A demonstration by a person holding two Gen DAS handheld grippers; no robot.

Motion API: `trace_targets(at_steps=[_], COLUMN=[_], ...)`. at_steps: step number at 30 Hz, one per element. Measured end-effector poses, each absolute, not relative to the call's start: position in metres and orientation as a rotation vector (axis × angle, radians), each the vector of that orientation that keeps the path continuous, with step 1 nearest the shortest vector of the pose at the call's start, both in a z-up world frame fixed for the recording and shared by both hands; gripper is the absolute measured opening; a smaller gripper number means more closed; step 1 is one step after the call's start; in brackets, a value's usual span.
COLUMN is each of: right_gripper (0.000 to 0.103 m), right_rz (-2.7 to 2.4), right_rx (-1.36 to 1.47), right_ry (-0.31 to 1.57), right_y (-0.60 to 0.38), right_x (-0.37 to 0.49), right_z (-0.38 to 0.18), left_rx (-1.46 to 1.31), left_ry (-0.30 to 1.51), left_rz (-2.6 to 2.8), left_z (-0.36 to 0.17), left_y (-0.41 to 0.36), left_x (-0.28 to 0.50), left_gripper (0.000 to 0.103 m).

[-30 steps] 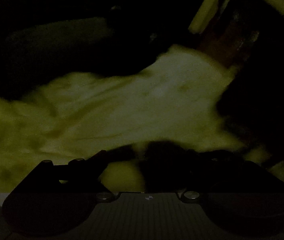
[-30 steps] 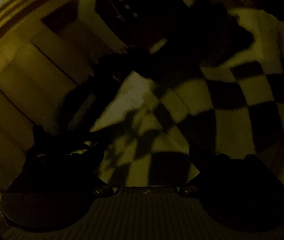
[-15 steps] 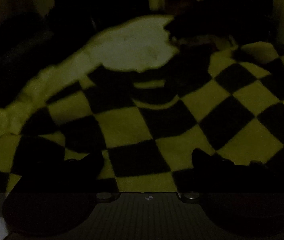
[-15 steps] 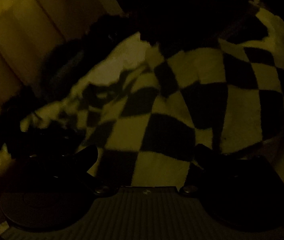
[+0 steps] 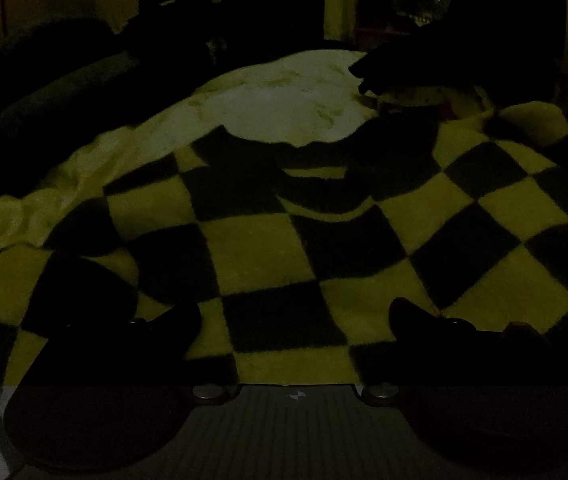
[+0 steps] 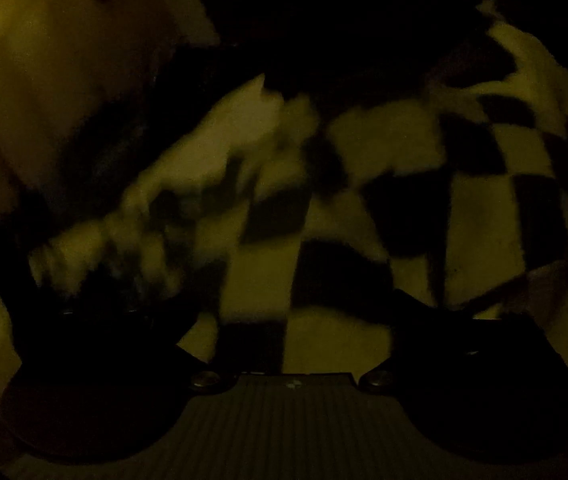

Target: Fold large clothes

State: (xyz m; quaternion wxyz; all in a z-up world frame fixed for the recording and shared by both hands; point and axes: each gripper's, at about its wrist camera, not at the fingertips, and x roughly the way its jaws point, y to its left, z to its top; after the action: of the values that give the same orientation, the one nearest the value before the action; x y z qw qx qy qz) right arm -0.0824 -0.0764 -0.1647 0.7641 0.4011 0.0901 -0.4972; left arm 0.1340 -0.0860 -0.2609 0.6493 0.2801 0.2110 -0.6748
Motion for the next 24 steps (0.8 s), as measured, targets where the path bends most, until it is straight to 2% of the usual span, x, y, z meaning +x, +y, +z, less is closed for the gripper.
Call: trace_targets(at_steps=[1,3,7,9,11,17,19,21,24], right_gripper=[0.09,0.101,0.101,0.096,0.098,0.1,0.097,0.088,0.079], right_rz=[-1.124,-1.268,-1.419,-1.456,-1.511,-1.518,-1.478,-1.474,-1.502], right_rx=[0.9,0.942,1.25,1.394,1.522,1.796,1.859,1.886,1.852], right_ry=[0.093,-0.084,-0.259,-0.35,-0.418,-0.592,-0.641,-0.7,-0.749], right_y=[-0.078,-0.079,-0.103,-0.109,-0.112,-0.125,-0.127,-0.129,-0.131], right_x=[-0.099,-0.138,-0.228,-0.268,-0.297,-0.335,-0.337,-0.337,-0.344], right_z=[-0.157,-0.147,-0.167,-0.189,-0.21,-0.27,-0.289,-0.301,-0.308], left_rx=[0.632,0.637,0.669,0.674,0.679,0.682,0.686,0.694,0.707], left_ry=[0.49,0.503,0.488,0.497,0.518,0.526,0.519,0.512,0.505], left_rz=[-1.536,-1.536,-1.525,-1.522,-1.52,-1.513,-1.507,-1.499,-1.489], left_z=[-0.26,-0.257,-0.257,-0.259,-0.259,-0.26,-0.261,-0.261,-0.262], left_y=[-0.086,-0.087,-0.089,-0.09,-0.093,-0.093,-0.093,-0.093,-0.094], left_x=[0.136,0.137,0.132,0.132,0.133,0.133,0.131,0.129,0.127], left_gripper=[0.103,0.103,0.103,0.103,0.103,0.103,0.103,0.103,0.103])
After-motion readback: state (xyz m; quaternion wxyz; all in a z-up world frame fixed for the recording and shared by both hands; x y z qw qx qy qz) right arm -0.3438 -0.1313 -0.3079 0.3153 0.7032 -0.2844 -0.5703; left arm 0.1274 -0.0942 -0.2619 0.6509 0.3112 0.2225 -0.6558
